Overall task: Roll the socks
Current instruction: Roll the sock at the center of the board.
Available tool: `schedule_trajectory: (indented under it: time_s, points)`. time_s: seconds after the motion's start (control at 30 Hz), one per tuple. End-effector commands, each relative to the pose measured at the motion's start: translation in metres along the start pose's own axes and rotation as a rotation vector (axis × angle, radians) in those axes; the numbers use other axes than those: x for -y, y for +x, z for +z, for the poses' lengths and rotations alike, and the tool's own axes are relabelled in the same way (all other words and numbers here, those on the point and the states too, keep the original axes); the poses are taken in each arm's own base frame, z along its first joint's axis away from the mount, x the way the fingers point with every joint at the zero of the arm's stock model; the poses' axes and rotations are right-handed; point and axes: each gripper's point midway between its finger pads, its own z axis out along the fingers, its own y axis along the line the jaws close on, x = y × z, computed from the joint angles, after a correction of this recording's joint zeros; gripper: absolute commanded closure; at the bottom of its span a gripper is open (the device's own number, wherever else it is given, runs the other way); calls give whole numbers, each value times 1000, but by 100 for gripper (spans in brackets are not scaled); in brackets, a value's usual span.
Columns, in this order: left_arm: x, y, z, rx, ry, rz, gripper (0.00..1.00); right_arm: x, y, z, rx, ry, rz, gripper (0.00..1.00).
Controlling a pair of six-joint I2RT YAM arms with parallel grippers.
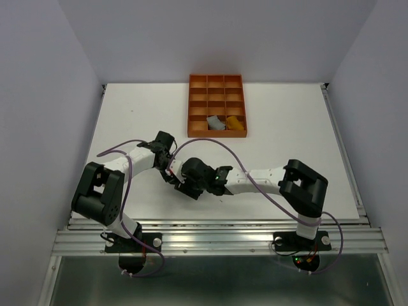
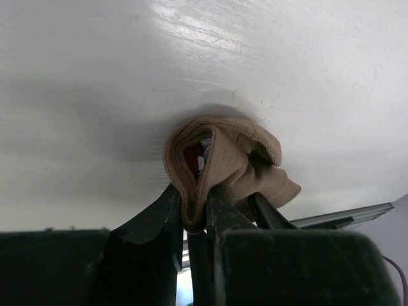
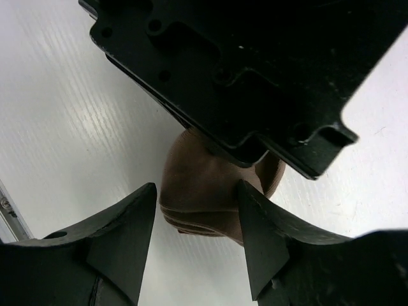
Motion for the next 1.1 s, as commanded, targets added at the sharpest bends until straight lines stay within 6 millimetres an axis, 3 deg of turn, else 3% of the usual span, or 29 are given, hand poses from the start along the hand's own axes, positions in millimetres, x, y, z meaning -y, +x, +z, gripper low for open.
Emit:
schedule_trajectory:
  time_s: [0.0,0.2,0.4,0.57,0.7,0.73,0.8,0.93,1.0,1.07]
  points:
    - [-8,10,-2,-44,-47,-20,100,-6,-14,6,56,25,-18,41]
    - [-9,9,-2,-44,-64,-39,100,-10,-15,11,40,47,-20,42]
    - [-4,10,-3,-54,-46,-54,100,-10,-2,17,-17,103,-25,46]
    - [4,11,-7,-57,-6,-51,100,-8,18,23,-97,148,-31,58]
    - [12,12,-11,-62,43,-42,100,-11,30,29,-132,144,-12,78]
    - [15,12,-12,-58,56,-39,100,-16,32,30,-139,127,8,94]
    - [15,11,-12,-57,58,-36,100,-22,35,31,-144,96,16,99]
    - [18,3,-16,-18,66,2,80,-17,30,29,-126,26,116,99]
    - [27,-2,-21,-6,101,36,78,-12,27,26,-114,10,179,99]
    - [36,-13,-31,38,108,72,64,-4,23,22,-99,-23,241,99]
